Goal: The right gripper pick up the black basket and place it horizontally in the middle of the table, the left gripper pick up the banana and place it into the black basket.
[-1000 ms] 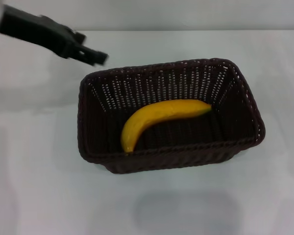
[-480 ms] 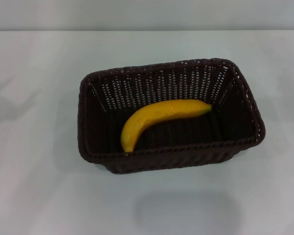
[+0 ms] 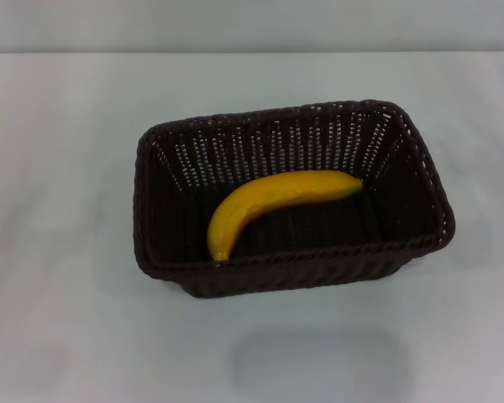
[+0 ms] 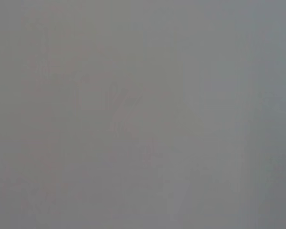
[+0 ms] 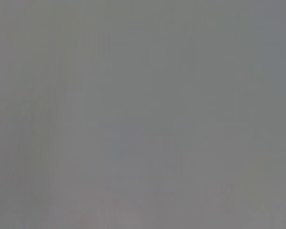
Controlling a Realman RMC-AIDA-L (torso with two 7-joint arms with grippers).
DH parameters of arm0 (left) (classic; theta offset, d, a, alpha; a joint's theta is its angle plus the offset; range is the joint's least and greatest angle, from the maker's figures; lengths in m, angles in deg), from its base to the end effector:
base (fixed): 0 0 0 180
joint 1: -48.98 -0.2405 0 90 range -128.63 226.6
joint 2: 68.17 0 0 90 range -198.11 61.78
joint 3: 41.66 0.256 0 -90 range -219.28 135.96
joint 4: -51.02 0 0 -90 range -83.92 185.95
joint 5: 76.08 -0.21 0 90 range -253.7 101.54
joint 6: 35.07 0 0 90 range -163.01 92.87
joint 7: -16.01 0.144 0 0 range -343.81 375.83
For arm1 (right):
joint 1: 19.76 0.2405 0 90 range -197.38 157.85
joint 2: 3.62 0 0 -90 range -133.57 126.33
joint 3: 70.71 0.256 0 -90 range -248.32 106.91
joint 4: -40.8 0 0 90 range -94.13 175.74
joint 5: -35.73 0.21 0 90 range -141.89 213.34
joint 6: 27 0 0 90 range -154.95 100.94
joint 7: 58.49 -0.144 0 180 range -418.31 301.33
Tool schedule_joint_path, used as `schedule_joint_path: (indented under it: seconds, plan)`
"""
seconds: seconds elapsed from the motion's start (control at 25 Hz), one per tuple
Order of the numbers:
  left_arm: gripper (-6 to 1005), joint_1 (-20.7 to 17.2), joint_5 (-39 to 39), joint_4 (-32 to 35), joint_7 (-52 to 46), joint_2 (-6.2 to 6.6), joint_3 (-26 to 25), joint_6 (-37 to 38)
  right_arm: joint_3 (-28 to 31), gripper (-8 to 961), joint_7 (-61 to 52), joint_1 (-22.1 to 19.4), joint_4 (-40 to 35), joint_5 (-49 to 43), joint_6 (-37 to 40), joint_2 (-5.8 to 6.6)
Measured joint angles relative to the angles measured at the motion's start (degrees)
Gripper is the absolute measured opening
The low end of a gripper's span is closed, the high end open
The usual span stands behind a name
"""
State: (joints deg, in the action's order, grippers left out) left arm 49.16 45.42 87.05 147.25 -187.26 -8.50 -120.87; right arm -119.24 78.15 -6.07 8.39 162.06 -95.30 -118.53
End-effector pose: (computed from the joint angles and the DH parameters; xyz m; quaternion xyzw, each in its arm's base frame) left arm -0.3853 0.2079 0.1315 -0.6613 -0.1895 -0.3723 0.6231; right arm 0.3535 0.3200 0.1086 -0.7269 0.1745 0.3245 0.5795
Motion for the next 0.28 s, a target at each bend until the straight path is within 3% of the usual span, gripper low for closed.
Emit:
schedule_joint_path:
  seconds: [0.16,0.28]
  plan:
    - [883,1.6,5.4,-8.9,8.9,0.03,-2.9,-1.2,0.2,352,10.9,0.9,11.1,9.5,-10.6,-0.08]
    - [883,2.7,8.4,-12.1,13.3,0.07,-4.1,-1.3,0.3,352,12.3,0.9,15.4,11.9,-13.7,-0.14]
